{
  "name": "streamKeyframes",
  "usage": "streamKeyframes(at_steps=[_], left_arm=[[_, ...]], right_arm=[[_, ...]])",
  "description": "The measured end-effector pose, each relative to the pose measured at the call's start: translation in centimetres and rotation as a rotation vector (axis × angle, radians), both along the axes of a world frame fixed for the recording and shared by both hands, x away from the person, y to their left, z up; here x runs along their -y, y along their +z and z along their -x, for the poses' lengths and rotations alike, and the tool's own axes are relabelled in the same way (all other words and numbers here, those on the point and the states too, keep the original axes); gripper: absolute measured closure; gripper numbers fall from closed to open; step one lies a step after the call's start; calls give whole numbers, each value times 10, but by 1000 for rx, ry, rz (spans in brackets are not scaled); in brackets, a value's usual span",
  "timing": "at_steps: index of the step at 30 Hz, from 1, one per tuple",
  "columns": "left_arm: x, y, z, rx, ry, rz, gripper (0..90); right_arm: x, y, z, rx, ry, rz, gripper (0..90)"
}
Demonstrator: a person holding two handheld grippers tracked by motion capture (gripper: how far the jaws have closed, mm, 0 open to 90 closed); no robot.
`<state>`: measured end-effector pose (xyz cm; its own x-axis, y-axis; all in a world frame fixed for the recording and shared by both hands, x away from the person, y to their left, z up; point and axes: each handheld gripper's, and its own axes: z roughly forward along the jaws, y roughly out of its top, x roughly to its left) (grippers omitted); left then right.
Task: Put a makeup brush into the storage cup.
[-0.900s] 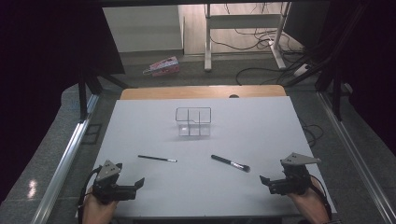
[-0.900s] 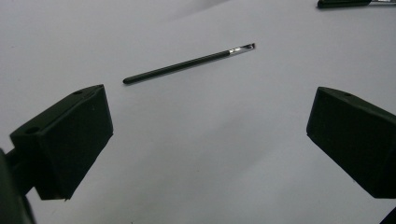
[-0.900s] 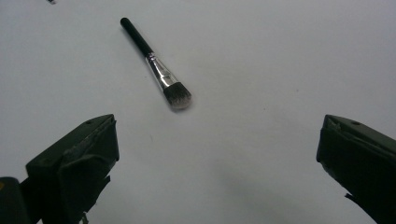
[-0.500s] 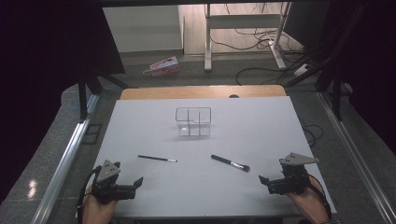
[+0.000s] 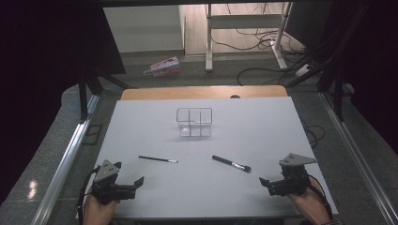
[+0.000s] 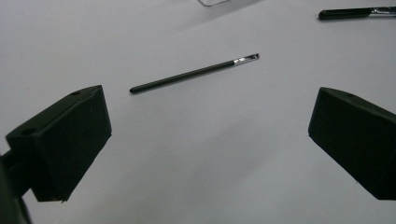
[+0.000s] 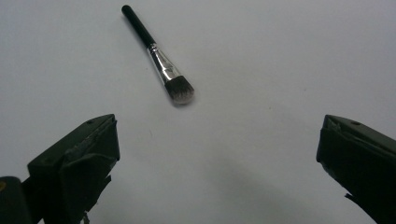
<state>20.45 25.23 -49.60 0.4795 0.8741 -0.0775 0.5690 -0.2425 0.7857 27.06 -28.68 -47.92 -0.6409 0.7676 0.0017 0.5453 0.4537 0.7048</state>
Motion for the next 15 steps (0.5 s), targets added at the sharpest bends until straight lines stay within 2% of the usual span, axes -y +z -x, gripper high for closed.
streamKeyframes(at_steps=[9,15], left_arm=[[3,1,2,-14,-34,9,0],[4,2,5,-16,-45,11,0]], right_arm=[[-6,1,-1,-35,5,24,0],[-8,6,-4,-26,23,37,0]])
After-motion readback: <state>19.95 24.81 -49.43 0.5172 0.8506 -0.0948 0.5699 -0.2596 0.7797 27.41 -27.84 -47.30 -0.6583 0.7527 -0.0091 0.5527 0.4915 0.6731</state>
